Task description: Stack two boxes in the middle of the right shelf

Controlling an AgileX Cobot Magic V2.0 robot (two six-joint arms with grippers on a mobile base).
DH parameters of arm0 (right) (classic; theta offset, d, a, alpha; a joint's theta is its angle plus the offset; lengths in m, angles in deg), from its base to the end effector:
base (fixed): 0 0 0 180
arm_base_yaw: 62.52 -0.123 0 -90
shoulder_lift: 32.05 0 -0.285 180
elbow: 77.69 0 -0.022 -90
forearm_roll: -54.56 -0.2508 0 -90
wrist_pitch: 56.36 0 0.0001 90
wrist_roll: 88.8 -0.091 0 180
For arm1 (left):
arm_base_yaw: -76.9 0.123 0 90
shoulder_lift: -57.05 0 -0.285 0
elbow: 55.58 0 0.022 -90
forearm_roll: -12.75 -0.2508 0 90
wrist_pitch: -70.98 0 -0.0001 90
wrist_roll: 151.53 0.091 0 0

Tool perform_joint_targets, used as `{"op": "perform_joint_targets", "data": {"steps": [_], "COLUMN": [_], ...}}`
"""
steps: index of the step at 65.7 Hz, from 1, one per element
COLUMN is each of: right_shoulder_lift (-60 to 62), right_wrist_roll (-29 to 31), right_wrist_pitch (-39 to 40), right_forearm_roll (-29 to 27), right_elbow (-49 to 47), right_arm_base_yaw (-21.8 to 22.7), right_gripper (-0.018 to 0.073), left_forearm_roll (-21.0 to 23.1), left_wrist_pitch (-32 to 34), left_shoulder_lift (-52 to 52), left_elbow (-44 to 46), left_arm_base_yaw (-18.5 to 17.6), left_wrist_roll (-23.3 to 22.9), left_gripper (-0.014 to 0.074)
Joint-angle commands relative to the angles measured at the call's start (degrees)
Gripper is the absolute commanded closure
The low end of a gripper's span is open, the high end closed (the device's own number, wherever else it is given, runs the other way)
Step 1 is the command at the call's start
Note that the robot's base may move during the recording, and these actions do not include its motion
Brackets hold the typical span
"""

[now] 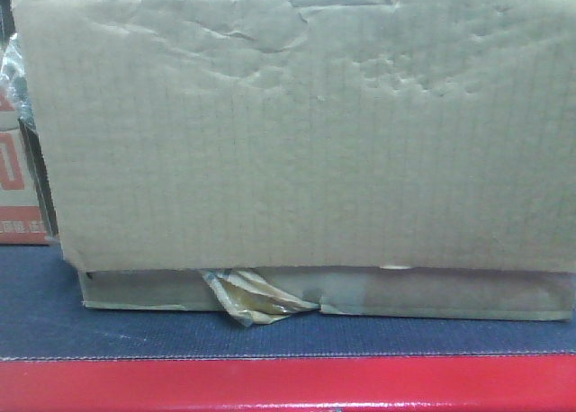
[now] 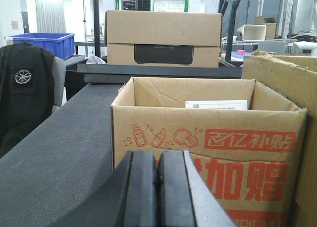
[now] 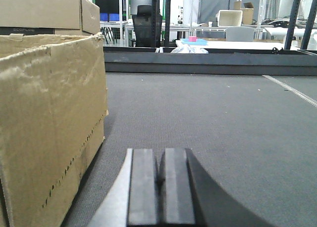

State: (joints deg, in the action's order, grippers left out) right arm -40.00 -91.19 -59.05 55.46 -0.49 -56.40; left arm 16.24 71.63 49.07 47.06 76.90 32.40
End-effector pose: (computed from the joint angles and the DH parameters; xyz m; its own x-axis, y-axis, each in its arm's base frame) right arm 0.0564 -0.0061 0.2089 0.0403 0.0219 -0.9990 0.1063 0.9940 0.0260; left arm 0.0566 0.0001 0.2132 0.0925 0.0077 -0.9957 -0.0014 1.0000 0.0076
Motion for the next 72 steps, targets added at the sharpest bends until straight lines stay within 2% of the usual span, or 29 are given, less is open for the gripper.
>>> {"op": "perform_joint_targets", "data": {"steps": [1,22,28,34,44,49,58,63,72], "right_shoulder_lift": [0.16,0.16,0.16,0.16,0.16,0.16,0.16,0.16,0.16], "right_wrist_roll": [0.10,0.10,0.10,0.10,0.10,0.10,0.10,0.10,0.10], "right_wrist_pitch": [1.08,1.08,1.08,1.08,1.08,1.08,1.08,1.08,1.08], "right_forearm_roll": [-0.13,-0.13,-0.13,-0.13,-0.13,-0.13,-0.13,-0.13,-0.13], "right_elbow": [0.02,0.02,0.02,0.02,0.02,0.02,0.02,0.02,0.02], "right_arm_base_yaw": [-0.08,-0.08,-0.08,-0.08,-0.08,-0.08,-0.08,-0.08,-0.08], "right_gripper": [0.0721,0.0721,0.0721,0.0721,0.0721,0.0721,0.0721,0.0721,0.0721], "left_forearm_roll": [-0.19,-0.19,-1.56,0.33,0.44,0.27,0.16,0.08,0.08], "left_wrist_pitch": [0.88,0.99,2.06,2.04,0.53,-2.87,-15.15,-21.10,-27.51], "left_shoulder_lift": [0.19,0.19,0.19,0.19,0.19,0.19,-3.07,-7.99,-20.69], "left_elbow": [0.15,0.15,0.15,0.15,1.81,5.58,15.96,21.50,31.32], "left_arm_base_yaw": [0.06,0.06,0.06,0.06,0.06,0.06,0.06,0.06,0.06], "left_wrist_roll": [0.08,0.08,0.41,0.41,0.41,0.41,0.41,0.41,0.41], "left_gripper": [0.0708,0.0708,0.0708,0.0708,0.0708,0.0708,0.0708,0.0708,0.0708]}}
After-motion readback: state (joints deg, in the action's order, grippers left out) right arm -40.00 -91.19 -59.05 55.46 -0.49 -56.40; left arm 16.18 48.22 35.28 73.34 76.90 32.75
